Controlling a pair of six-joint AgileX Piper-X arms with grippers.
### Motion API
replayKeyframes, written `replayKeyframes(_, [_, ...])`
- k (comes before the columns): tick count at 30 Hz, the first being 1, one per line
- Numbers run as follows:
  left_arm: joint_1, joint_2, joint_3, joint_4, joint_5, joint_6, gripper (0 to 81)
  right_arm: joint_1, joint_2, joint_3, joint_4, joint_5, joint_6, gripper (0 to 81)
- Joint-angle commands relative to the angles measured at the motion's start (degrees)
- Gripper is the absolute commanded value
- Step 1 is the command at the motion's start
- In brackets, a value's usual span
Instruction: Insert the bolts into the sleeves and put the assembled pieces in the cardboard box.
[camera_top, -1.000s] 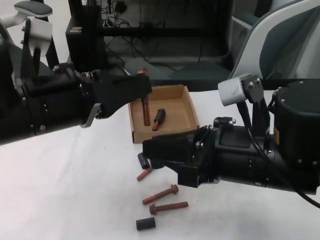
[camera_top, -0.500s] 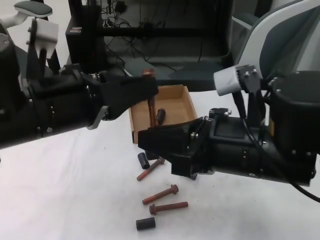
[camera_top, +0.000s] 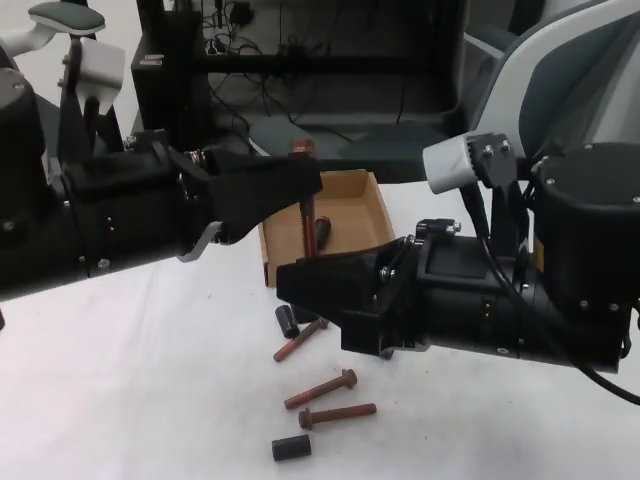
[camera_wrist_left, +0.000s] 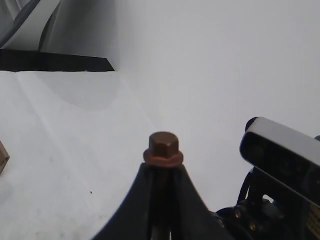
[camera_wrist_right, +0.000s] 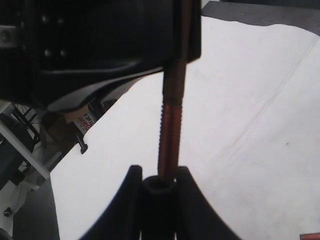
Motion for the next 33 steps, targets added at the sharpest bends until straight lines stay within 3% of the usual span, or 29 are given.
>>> replayKeyframes(1, [-0.12, -0.34, -0.62, -0.68, -1.43, 0.59, 1.7, -0.04, -0.15, -0.87, -0.08, 0.14, 0.45, 0.6])
replayKeyframes(33, [-0.21, -0.34, -0.62, 2.25, -4.53, -0.80, 1.7, -1.74, -0.39, -0.87, -0.22, 1.21, 1.27, 0.6])
